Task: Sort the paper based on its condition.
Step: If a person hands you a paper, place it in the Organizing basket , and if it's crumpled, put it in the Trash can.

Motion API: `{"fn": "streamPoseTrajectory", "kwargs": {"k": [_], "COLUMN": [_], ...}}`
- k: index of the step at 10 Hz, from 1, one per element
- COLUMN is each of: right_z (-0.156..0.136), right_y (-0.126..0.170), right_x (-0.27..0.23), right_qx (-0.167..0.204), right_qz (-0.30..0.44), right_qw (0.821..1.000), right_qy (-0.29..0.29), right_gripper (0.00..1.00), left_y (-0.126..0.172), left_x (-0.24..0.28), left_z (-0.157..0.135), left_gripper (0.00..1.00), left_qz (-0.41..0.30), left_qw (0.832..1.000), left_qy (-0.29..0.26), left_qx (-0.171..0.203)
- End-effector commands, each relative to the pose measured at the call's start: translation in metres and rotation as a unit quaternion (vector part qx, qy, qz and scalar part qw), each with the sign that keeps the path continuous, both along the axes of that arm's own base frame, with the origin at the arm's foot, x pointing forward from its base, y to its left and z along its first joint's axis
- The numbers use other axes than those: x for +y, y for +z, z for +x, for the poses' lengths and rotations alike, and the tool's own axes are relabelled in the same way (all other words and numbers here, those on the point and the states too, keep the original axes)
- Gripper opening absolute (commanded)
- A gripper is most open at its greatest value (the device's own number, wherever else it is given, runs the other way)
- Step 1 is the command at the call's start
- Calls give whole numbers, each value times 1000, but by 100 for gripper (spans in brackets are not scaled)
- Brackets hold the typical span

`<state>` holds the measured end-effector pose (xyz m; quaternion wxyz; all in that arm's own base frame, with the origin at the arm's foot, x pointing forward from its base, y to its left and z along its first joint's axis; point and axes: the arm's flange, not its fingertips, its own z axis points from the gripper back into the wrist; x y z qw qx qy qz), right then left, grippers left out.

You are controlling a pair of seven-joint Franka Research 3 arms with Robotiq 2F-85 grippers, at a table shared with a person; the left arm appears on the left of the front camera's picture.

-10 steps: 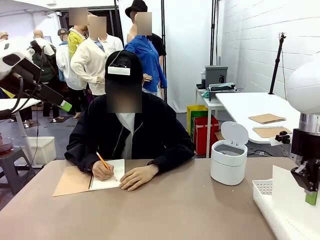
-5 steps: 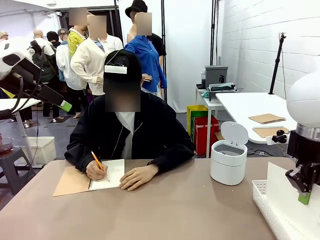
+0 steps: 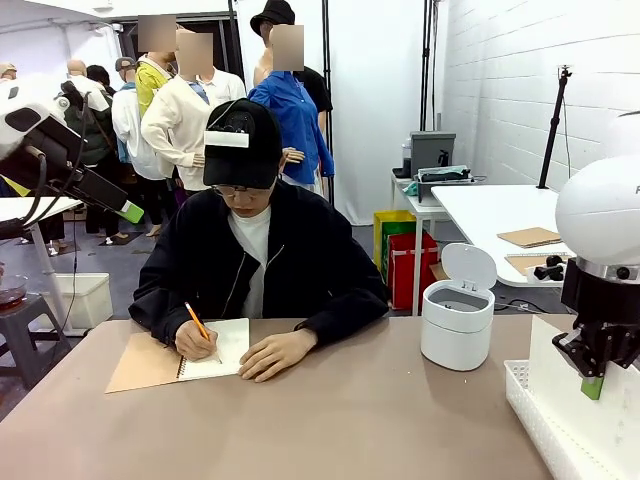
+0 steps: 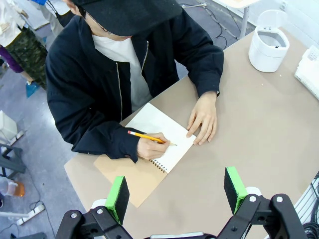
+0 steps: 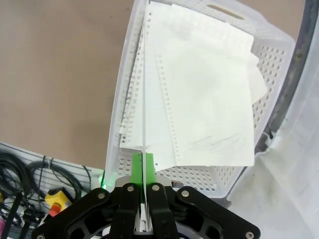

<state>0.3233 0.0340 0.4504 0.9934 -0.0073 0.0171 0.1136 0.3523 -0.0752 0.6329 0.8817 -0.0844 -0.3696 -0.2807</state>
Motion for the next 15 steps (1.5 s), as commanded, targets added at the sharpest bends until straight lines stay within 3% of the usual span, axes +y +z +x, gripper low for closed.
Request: {"fn": "streamPoseTrajectory", "kwargs": {"k": [1,3,4,7,8,13,15], "right_z": [-34,-31,7,7,9,-3,-6], "right_y": [-58,-69,-15,-15,-19,-33,-25], "right_x": [-5,-6,0,0,0,-38,-47], "right_qx": [5,19,17,17,20,40,26], "right_qz": [-14,-21,-2,-2,-3,-67,-105], "right_qw": [1000,999,1000,1000,1000,997,994], "right_qy": [-15,-15,-7,-7,-7,-15,-9], "right_gripper": [0,0,0,0,6,100,100], "left_y": [1,1,1,1,1,1,1], "left_x": [1,1,1,1,1,1,1], "left_z": [0,0,0,0,0,0,0], "left_gripper": [100,100,100,100,100,100,100], "left_qz": [-1,-1,-1,-1,-1,-1,-1], "left_qw": [1000,1000,1000,1000,1000,1000,1000], "left_qy": [2,2,2,2,2,2,2], "left_qx": [-3,-3,-3,-3,-3,-3,-3]}}
